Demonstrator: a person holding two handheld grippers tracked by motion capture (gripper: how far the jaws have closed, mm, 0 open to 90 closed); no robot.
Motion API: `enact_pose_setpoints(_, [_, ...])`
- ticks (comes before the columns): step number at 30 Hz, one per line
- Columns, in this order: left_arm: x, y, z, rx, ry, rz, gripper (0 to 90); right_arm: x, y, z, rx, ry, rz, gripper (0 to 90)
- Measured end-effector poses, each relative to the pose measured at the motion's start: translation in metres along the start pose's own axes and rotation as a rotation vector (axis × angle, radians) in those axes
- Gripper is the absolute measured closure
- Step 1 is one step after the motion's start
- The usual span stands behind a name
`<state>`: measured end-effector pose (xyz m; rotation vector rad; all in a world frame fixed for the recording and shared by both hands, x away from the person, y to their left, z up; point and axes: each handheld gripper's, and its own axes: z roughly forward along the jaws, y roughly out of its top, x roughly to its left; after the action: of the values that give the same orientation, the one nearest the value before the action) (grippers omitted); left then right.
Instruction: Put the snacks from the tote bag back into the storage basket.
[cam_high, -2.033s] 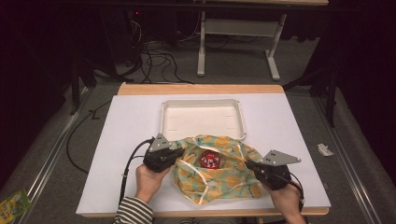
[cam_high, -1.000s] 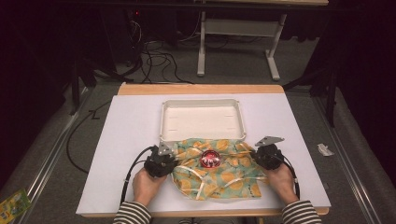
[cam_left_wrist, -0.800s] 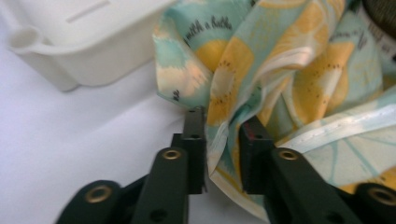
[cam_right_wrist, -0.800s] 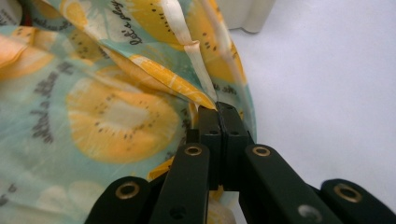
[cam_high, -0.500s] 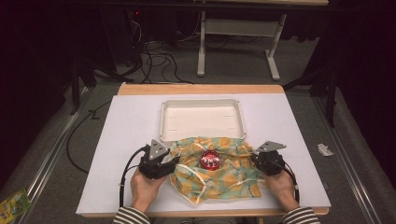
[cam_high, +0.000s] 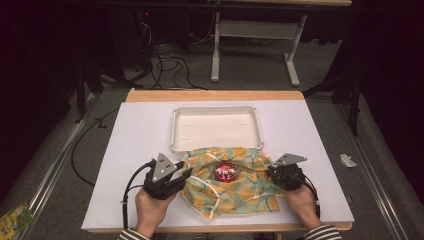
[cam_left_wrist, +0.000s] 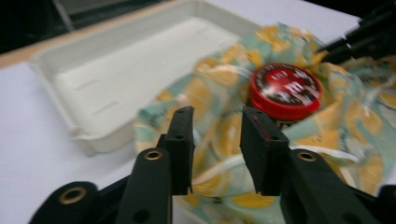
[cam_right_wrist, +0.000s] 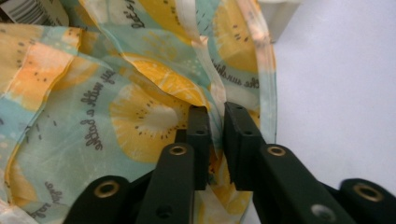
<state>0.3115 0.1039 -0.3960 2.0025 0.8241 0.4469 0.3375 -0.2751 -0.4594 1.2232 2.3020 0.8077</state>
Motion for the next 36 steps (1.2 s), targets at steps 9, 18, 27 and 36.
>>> enact_pose_setpoints(9, [-0.011, -0.002, 0.041, 0.101, -0.123, 0.002, 87.1, 0.003, 0.0, -0.043, -0.227, 0.044, 0.005, 68.6])
enact_pose_setpoints(18, [-0.02, -0.005, 0.052, 0.148, -0.185, -0.019, 90.0, 0.043, 0.027, -0.023, -0.132, 0.129, -0.14, 90.0])
enact_pose_setpoints(27, [-0.017, -0.008, 0.08, 0.31, -0.054, -0.008, 90.0, 0.048, 0.037, 0.012, -0.036, 0.145, -0.122, 90.0])
enact_pose_setpoints(36, [-0.001, -0.025, 0.083, 0.397, 0.067, 0.0, 90.0, 0.04, 0.029, 0.03, 0.053, 0.063, -0.112, 90.0])
